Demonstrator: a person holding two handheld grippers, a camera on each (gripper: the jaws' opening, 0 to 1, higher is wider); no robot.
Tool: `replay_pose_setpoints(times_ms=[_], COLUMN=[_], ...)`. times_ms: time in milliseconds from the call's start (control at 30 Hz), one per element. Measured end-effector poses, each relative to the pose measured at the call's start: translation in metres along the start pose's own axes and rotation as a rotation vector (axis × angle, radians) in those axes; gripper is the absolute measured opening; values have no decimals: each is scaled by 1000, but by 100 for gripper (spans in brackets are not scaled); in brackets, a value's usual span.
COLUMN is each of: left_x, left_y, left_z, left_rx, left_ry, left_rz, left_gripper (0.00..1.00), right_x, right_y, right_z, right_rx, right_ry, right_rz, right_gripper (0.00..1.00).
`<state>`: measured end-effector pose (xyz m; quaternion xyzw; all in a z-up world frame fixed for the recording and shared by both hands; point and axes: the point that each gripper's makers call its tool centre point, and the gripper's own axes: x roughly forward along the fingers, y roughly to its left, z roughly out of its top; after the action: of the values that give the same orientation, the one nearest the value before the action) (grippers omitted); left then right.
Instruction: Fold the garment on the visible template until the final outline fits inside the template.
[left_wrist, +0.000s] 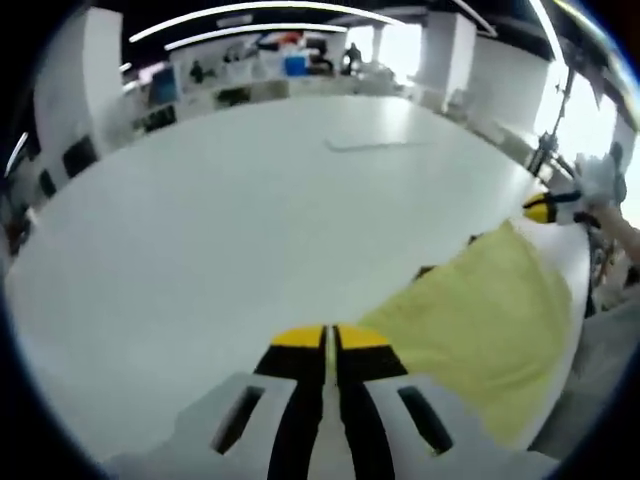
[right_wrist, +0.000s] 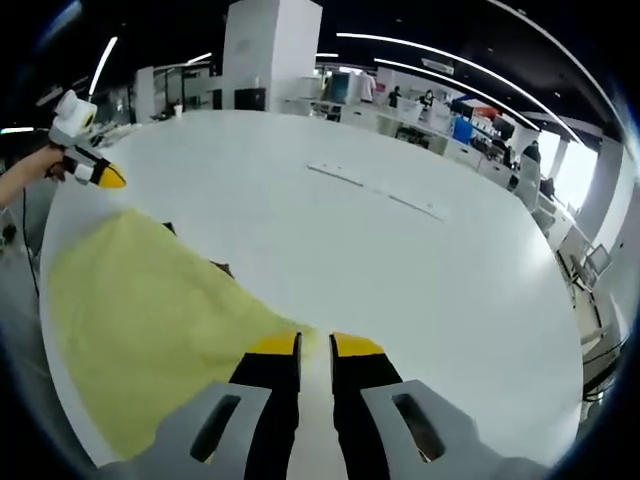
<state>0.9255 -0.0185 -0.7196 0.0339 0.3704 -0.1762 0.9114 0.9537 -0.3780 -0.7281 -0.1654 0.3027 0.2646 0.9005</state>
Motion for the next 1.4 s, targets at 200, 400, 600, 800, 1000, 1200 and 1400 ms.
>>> replay_pose_setpoints(times_ms=[200, 400, 600, 800, 1000, 1200, 1400], left_x=[-11, -24, -36, -49, -62, -72, -81], left_y=[-8, -17, -23, -30, -43, -56, -56], left_z=[-6, -12, -13, -8, -9, -16, -18], left_rx=[0, 3, 5, 36, 59, 78, 51], left_ry=[24, 36, 36, 5, -1, 15, -2], left_rz=[-23, -41, -58, -54, -73, -105, -118], left_gripper=[7, 12, 14, 16, 22, 29, 31], right_x=[-14, -23, -33, -47, -60, -69, -77], right_y=[13, 22, 27, 33, 41, 46, 48], right_z=[6, 4, 6, 11, 6, -1, -6], right_rx=[11, 19, 20, 20, 3, 2, 3], right_ry=[-21, -21, -28, -47, -49, -44, -38], right_rz=[31, 52, 69, 87, 96, 105, 114], right_gripper=[13, 15, 23, 25, 34, 40, 44])
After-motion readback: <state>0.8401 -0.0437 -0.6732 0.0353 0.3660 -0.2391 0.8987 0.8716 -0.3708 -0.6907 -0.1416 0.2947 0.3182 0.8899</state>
